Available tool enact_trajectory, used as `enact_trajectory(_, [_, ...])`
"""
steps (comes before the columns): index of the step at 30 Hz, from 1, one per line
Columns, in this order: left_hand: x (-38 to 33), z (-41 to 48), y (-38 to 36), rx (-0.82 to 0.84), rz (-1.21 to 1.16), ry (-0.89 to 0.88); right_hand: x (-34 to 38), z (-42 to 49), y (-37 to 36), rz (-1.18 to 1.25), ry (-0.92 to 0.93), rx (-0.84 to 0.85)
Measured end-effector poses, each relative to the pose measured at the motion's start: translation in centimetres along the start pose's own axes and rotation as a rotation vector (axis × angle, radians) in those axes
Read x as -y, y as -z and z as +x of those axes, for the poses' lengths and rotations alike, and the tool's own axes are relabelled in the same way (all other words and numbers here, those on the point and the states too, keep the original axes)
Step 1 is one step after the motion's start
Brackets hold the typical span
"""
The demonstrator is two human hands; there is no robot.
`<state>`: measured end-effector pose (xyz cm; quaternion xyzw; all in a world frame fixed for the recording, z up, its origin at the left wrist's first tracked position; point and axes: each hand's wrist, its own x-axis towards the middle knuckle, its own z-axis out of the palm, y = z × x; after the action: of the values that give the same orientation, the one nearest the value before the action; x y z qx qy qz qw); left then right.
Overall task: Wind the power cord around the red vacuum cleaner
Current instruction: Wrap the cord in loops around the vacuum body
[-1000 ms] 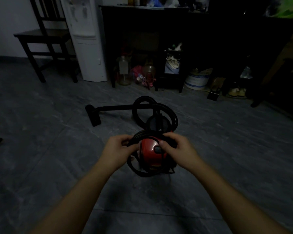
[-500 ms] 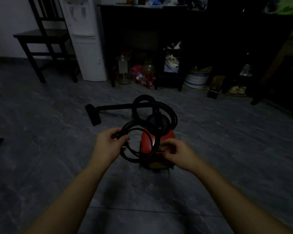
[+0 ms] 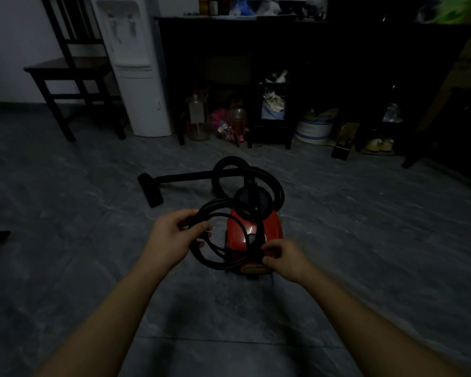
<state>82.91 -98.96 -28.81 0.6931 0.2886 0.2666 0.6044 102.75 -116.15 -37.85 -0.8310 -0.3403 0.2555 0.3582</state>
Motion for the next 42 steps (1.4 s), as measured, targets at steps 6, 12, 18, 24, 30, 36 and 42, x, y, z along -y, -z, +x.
enact_trajectory(6, [0.2, -0.1, 0.4, -0.031, -0.013, 0.028, 0.4, 0.2, -0.3, 0.11, -0.051, -0.034])
enact_trajectory(12, [0.1, -0.1, 0.6, -0.019, -0.041, 0.051, 1.1, -0.5, -1.0, 0.119, -0.004, 0.099])
enact_trajectory(18, [0.0, -0.2, 0.7, -0.023, -0.037, 0.047, 1.4, -0.5, -1.2, 0.143, -0.015, 0.163])
enact_trajectory(24, [0.2, -0.4, 0.7, -0.087, -0.07, 0.074, 3.3, 0.2, -0.5, 0.258, -0.031, -0.078])
enact_trajectory(30, [0.6, -0.1, -0.1, -0.165, -0.074, 0.063, 4.1, -0.7, -1.7, 0.363, -0.124, 0.077])
enact_trajectory(36, [0.9, 0.2, -0.6, -0.184, -0.102, 0.058, 2.9, -0.7, -1.9, 0.216, -0.067, 0.022])
enact_trajectory(42, [0.9, 0.4, -0.7, -0.197, -0.163, 0.079, 0.9, -0.5, -1.7, 0.076, -0.249, 0.023])
